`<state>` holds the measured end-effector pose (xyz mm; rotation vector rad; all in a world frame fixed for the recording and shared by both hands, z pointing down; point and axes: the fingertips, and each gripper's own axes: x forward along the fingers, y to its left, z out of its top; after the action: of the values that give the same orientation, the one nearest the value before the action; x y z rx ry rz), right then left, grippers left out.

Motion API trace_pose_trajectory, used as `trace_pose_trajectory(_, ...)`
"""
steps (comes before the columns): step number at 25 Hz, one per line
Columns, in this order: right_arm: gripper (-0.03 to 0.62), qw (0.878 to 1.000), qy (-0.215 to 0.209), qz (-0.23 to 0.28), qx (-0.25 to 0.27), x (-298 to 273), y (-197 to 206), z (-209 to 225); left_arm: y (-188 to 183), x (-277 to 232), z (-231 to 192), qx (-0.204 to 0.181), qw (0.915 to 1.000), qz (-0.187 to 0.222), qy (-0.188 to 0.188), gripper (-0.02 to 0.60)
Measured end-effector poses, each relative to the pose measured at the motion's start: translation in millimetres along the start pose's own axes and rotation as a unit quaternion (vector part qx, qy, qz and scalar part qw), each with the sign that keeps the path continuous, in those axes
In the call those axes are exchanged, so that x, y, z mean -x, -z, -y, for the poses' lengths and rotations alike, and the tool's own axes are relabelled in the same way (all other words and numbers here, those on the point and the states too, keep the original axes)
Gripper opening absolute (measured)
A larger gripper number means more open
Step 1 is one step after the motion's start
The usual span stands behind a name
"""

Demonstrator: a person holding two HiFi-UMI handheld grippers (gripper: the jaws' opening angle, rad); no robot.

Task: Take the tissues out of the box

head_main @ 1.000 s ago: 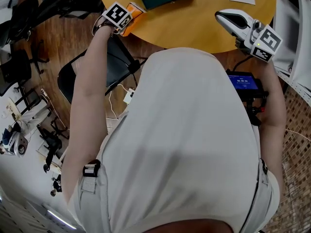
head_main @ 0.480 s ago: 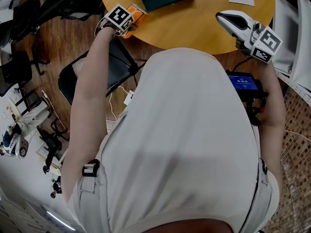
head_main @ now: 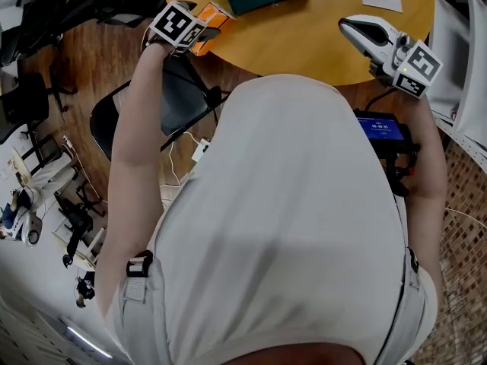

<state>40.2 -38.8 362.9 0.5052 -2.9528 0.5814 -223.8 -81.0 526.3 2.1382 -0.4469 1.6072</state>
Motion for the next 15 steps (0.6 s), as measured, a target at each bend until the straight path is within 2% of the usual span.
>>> trace_pose_trajectory(2, -0.002, 1.000, -0.002, 0.001, 0.001, -1, -1, -1, -17, 12, 6, 0.000, 0.9988, 0.048, -0.004, 0.376)
trace_pose_trajectory(4, -0.002, 1.000, -0.003, 0.001, 0.001, -1, -1, -1, -34, 21, 16, -0.004, 0.9949, 0.101, 0.001, 0.352)
trace_pose_trajectory(5, -0.002, 1.000, -0.003, 0.001, 0.001, -1, -1, -1, -42, 25, 22, -0.009, 0.9920, 0.126, 0.004, 0.324)
trace_pose_trajectory(8, -0.002, 1.000, -0.003, -0.002, 0.003, -2, -2, -1, -62, 39, 41, -0.028, 0.9789, 0.203, -0.001, 0.305)
trace_pose_trajectory(9, -0.002, 1.000, -0.003, -0.003, 0.004, -2, -2, -1, -71, 46, 47, -0.034, 0.9701, 0.240, -0.006, 0.283)
trace_pose_trajectory(10, -0.002, 1.000, -0.002, -0.003, 0.004, -1, -1, 0, -81, 56, 54, -0.039, 0.9562, 0.290, -0.011, 0.249)
trace_pose_trajectory(12, -0.002, 1.000, -0.003, -0.001, 0.005, 1, -1, 0, -101, 81, 68, -0.042, 0.9143, 0.403, -0.010, 0.154)
trace_pose_trajectory(13, -0.002, 1.000, -0.004, 0.000, 0.006, 1, -1, 0, -108, 93, 75, -0.039, 0.8943, 0.446, -0.004, 0.139)
trace_pose_trajectory(14, -0.002, 1.000, -0.005, 0.001, 0.007, 0, -2, -1, -113, 102, 80, -0.036, 0.8798, 0.474, 0.003, 0.130)
trace_pose_trajectory(15, -0.002, 1.000, -0.006, 0.002, 0.008, 0, -4, -1, -116, 108, 84, -0.034, 0.8703, 0.491, 0.008, 0.119)
